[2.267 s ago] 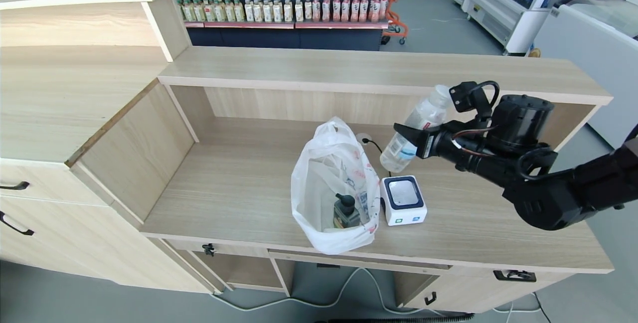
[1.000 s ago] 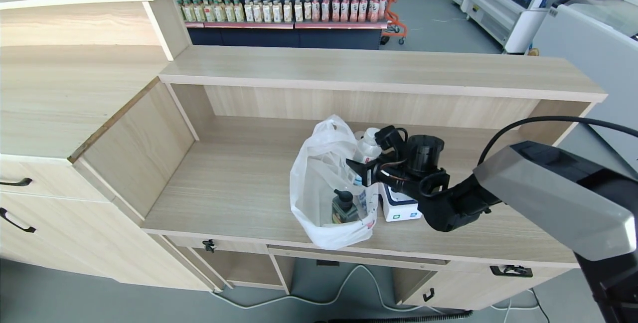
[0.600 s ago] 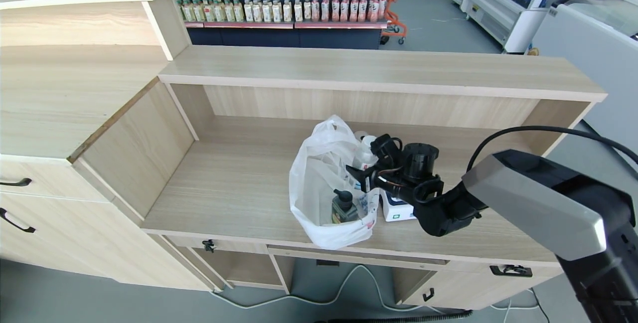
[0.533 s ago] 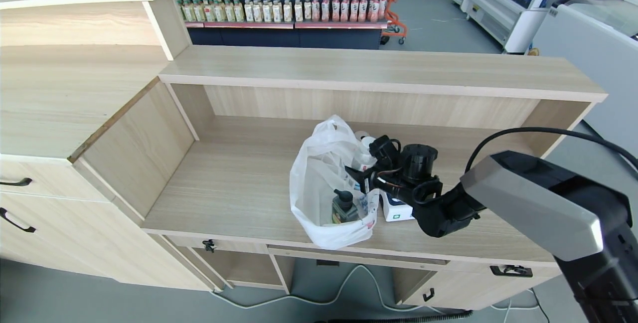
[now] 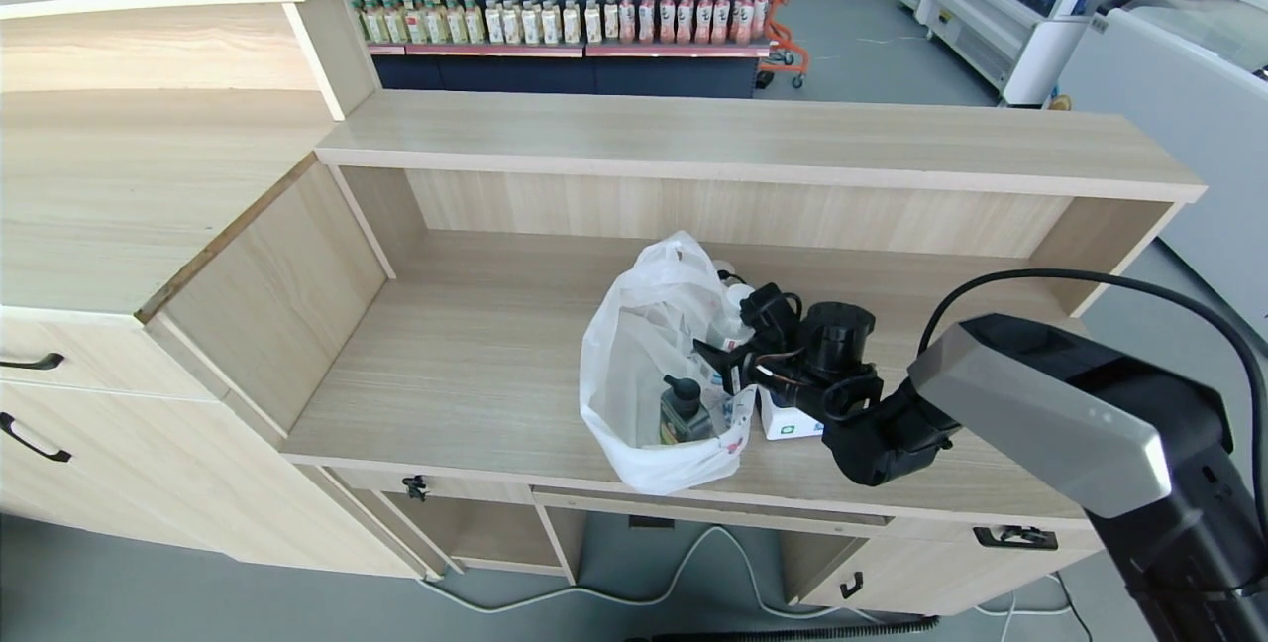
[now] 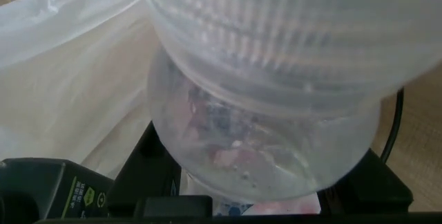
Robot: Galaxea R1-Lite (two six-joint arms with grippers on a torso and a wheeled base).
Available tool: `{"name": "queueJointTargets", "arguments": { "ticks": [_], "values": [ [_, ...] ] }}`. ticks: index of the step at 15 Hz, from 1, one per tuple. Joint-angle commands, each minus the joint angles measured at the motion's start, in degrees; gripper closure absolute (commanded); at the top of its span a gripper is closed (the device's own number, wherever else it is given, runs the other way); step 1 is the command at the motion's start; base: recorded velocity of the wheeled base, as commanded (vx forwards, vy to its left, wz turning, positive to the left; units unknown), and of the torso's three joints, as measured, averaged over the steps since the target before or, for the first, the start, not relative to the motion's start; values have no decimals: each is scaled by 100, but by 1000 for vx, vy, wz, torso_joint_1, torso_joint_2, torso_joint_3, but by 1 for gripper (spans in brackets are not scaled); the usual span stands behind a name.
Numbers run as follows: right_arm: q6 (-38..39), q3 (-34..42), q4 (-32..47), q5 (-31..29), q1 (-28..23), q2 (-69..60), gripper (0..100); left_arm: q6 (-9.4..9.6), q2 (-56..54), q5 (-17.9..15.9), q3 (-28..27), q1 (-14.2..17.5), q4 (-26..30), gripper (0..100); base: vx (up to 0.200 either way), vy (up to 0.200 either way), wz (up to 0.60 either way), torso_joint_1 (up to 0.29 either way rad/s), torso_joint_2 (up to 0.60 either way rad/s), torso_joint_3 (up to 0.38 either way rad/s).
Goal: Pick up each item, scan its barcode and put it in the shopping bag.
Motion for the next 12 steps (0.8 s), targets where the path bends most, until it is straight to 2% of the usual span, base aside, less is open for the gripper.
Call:
{"name": "queueJointTargets", "arguments": {
  "ticks": [1, 7, 8, 12],
  "values": [
    [8, 107, -21, 1, 0, 1, 100, 2, -2, 1, 0, 0, -1, 0, 0, 0, 0, 0, 0, 0],
    [8, 195, -13, 1, 0, -78, 100, -15, -2, 1, 0, 0, -1, 0, 0, 0, 0, 0, 0, 0],
    [8, 221, -21, 10, 0, -87, 0, -15, -2, 1, 0, 0, -10, 0, 0, 0, 0, 0, 0, 0],
    [78, 168, 40, 10, 0, -289, 0, -15, -2, 1, 0, 0, -1, 0, 0, 0, 0, 0, 0, 0]
  ]
}}
